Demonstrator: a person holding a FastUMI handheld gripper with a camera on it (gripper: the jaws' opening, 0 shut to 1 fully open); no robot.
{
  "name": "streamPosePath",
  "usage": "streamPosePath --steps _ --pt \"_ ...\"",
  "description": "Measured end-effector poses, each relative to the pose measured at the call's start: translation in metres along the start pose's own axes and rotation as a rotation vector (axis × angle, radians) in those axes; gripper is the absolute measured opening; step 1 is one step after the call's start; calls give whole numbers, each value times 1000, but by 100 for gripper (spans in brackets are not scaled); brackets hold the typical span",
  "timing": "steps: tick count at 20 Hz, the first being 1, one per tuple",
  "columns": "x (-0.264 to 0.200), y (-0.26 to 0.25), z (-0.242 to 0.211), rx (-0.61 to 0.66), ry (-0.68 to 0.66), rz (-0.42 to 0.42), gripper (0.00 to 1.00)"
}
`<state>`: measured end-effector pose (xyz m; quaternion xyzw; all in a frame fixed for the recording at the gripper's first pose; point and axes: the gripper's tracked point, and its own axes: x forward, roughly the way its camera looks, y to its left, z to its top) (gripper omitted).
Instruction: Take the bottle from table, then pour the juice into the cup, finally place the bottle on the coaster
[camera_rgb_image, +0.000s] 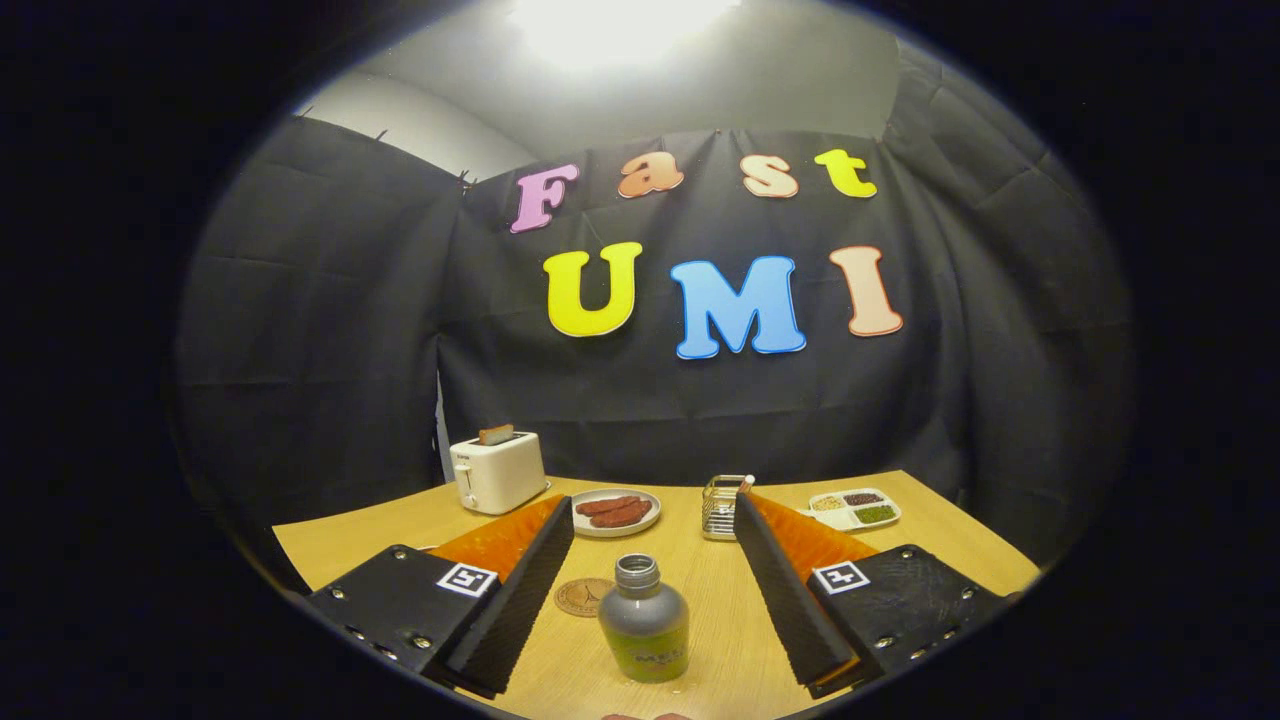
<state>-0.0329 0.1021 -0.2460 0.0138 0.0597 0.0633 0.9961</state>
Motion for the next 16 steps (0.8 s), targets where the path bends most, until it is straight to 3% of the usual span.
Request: streamPosePath --steps 2,9,16 --pt "8 -4 -19 -30 7 -42 99" --pt "38 6 -79 2 79 -49 99" --pt "53 -2 -112 9 112 -101 99"
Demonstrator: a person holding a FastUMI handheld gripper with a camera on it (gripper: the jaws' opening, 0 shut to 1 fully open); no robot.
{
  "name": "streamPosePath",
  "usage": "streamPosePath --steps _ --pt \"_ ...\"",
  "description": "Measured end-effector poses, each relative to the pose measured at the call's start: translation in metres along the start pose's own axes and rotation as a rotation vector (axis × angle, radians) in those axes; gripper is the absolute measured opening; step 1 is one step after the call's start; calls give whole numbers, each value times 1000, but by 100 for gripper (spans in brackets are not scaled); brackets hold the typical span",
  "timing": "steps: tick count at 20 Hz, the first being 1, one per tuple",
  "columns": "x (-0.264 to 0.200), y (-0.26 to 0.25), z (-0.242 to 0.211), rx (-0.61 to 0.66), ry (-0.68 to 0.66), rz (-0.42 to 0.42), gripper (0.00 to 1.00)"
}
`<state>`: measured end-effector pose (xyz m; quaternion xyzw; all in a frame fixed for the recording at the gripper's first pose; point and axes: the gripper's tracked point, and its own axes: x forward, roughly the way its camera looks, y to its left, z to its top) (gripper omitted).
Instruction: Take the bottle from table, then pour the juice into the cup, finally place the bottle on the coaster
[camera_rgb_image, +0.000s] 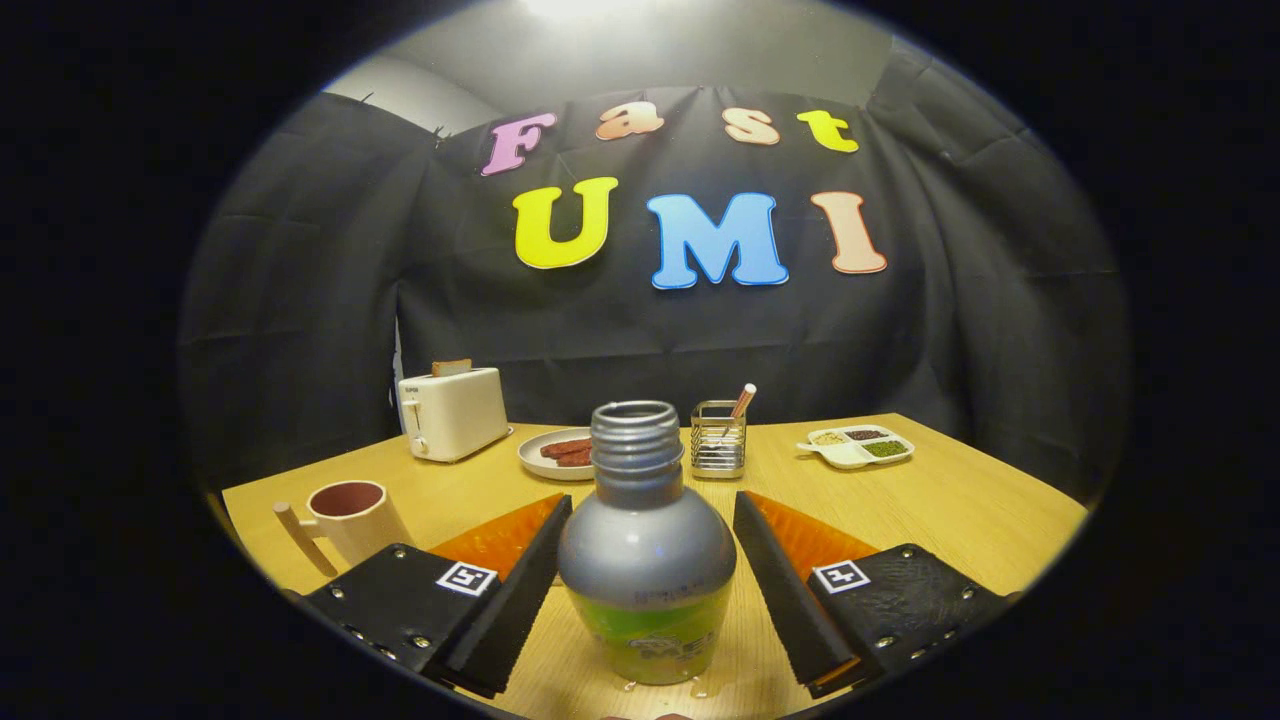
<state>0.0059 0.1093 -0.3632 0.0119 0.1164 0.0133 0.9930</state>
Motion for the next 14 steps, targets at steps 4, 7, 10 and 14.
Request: streamPosePath --steps 4,7,10,14 --pt "7 -1 -13 6 19 -6 99" --pt "9 3 -12 -24 18 13 84" --pt "14 19 -5 -112 22 47 83" --pt "27 39 11 -294 33 54 83"
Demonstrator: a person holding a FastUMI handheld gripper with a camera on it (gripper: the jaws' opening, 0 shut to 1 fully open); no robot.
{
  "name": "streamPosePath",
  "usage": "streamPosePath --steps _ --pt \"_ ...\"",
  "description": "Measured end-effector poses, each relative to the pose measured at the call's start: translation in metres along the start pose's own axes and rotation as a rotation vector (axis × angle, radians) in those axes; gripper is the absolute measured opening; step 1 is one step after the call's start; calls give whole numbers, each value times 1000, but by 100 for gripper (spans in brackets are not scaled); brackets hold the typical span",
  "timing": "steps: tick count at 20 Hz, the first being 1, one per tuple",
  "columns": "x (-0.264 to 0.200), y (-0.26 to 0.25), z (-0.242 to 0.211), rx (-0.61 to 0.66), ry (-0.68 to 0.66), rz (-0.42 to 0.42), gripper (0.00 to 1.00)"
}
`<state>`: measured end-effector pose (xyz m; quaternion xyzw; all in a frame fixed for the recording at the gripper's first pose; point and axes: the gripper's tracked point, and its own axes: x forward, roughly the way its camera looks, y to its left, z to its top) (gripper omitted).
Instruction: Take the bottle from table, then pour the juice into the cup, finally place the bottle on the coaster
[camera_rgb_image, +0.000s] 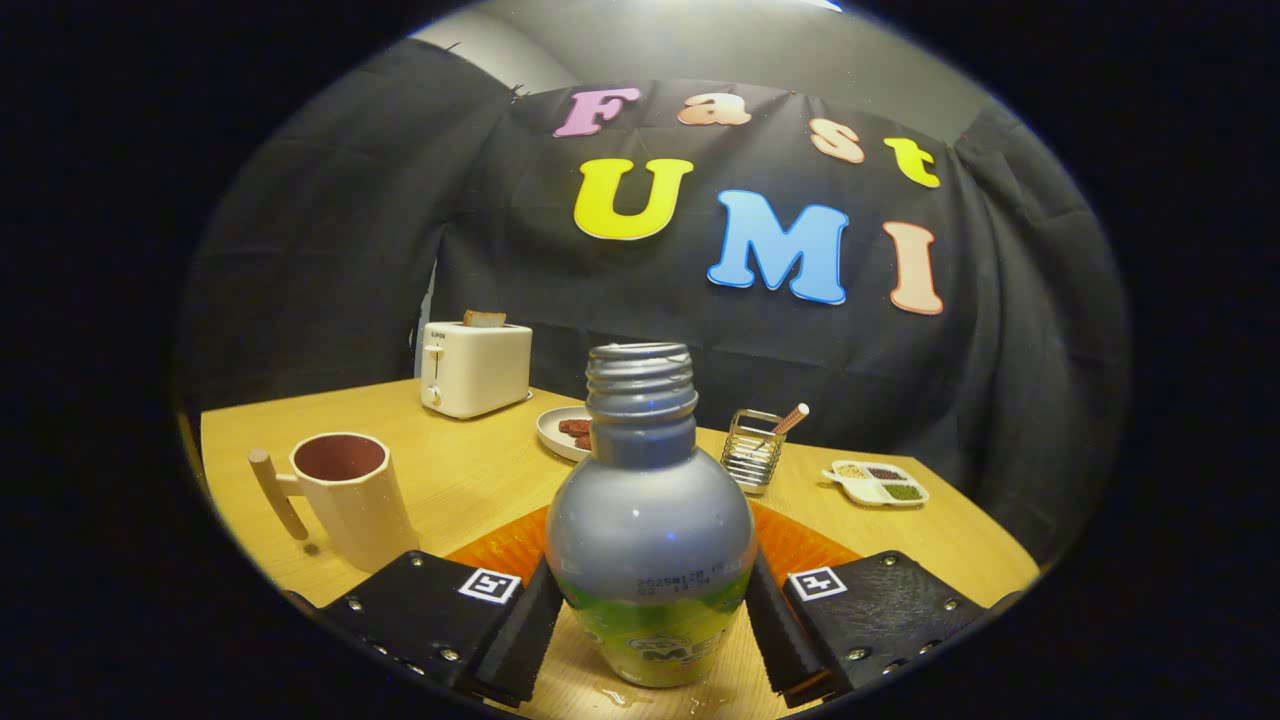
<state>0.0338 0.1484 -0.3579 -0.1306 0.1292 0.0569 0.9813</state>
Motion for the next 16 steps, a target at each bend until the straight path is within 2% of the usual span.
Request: streamPosePath --steps 9,16 --pt "34 41 15 -339 46 44 81" --pt "41 49 9 -672 56 6 81"
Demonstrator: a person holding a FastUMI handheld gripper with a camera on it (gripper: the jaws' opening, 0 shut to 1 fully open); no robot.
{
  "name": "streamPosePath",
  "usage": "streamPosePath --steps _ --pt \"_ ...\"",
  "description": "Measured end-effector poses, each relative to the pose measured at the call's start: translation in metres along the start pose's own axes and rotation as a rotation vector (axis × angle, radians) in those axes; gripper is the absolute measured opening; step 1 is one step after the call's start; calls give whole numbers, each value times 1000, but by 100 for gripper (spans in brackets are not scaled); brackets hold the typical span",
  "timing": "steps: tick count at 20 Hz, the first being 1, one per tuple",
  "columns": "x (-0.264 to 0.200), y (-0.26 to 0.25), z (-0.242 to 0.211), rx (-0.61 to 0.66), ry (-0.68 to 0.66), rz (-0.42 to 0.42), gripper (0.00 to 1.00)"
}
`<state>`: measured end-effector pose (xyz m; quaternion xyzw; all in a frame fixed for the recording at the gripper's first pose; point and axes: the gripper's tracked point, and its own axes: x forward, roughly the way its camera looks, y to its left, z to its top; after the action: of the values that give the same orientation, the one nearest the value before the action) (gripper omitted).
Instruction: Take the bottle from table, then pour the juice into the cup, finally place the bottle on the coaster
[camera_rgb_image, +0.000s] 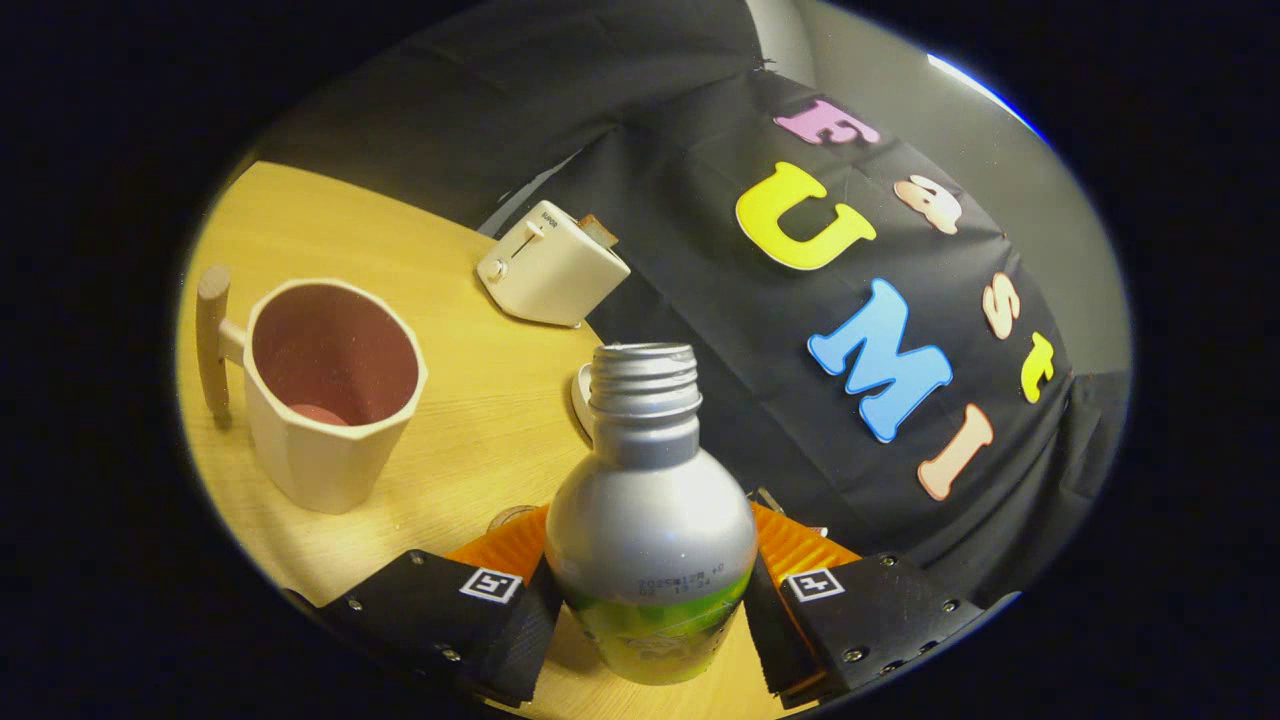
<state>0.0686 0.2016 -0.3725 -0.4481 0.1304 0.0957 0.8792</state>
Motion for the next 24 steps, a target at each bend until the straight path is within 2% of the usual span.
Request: streamPosePath --steps 5,13,24 --pt "5 10 -1 -78 15 21 81" --pt "2 16 9 -276 -21 3 81" --pt "0 6 18 -479 -51 -66 81"
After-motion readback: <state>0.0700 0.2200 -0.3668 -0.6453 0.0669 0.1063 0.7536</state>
